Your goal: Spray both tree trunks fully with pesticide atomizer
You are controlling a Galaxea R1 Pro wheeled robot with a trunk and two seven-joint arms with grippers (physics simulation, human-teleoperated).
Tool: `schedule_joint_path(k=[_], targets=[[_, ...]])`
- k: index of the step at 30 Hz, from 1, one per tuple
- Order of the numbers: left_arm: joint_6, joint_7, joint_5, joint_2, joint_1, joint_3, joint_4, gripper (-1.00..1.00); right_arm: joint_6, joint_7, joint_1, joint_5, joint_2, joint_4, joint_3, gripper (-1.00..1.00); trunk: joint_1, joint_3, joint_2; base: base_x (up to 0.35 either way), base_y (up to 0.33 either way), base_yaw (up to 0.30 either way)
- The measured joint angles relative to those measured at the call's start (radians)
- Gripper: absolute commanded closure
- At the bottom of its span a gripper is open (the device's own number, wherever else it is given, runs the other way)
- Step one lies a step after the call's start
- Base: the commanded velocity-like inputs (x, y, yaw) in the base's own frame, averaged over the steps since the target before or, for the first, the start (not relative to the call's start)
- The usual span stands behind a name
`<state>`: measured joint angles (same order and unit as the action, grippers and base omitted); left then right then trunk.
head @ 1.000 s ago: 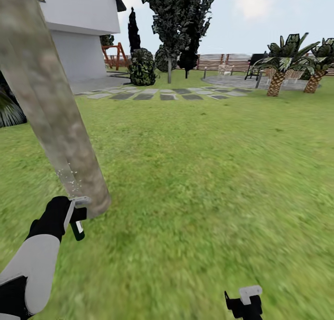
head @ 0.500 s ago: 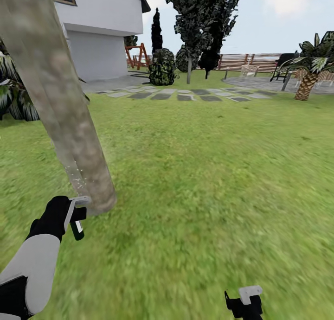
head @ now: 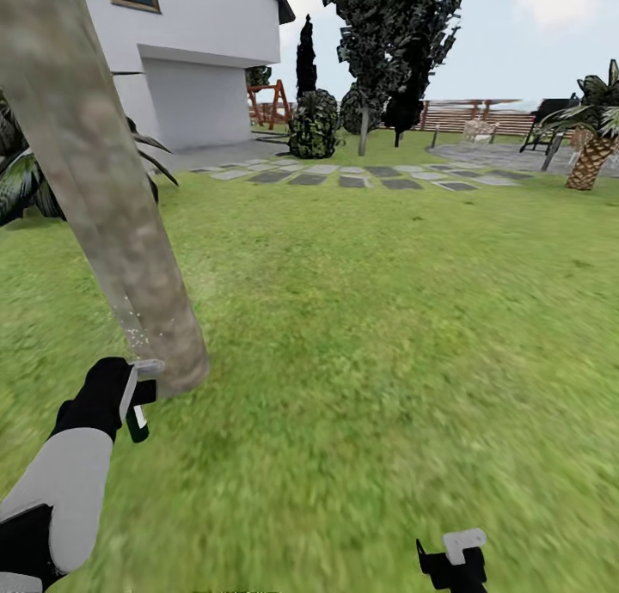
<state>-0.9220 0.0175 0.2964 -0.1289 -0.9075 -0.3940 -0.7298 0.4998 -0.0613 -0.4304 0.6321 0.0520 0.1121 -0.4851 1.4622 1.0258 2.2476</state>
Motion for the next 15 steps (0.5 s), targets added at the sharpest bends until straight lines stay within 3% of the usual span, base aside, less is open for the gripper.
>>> schedule_joint_path(k=[6, 11, 15], targets=[[-0.011, 0.0, 0.001, 0.002, -0.078, 0.0, 0.001, 1.0, 0.0, 0.0, 0.0, 0.0, 0.0, 0.0, 0.0, -1.0, 0.0, 0.0, 0.0, 0.055, -0.272, 0.242], [-0.04, 0.001, 0.0, 0.005, -0.146, 0.0, 0.006, 1.0, 0.0, 0.0, 0.0, 0.0, 0.001, 0.001, 0.0, -1.0, 0.0, 0.0, 0.0, 0.195, -0.228, 0.026], [-0.051, 0.001, 0.002, 0.0, -0.161, 0.0, 0.002, 1.0, 0.0, -0.001, 0.0, 0.0, 0.002, 0.001, 0.0, -1.0, -0.001, 0.0, 0.0, 0.268, -0.15, 0.001]])
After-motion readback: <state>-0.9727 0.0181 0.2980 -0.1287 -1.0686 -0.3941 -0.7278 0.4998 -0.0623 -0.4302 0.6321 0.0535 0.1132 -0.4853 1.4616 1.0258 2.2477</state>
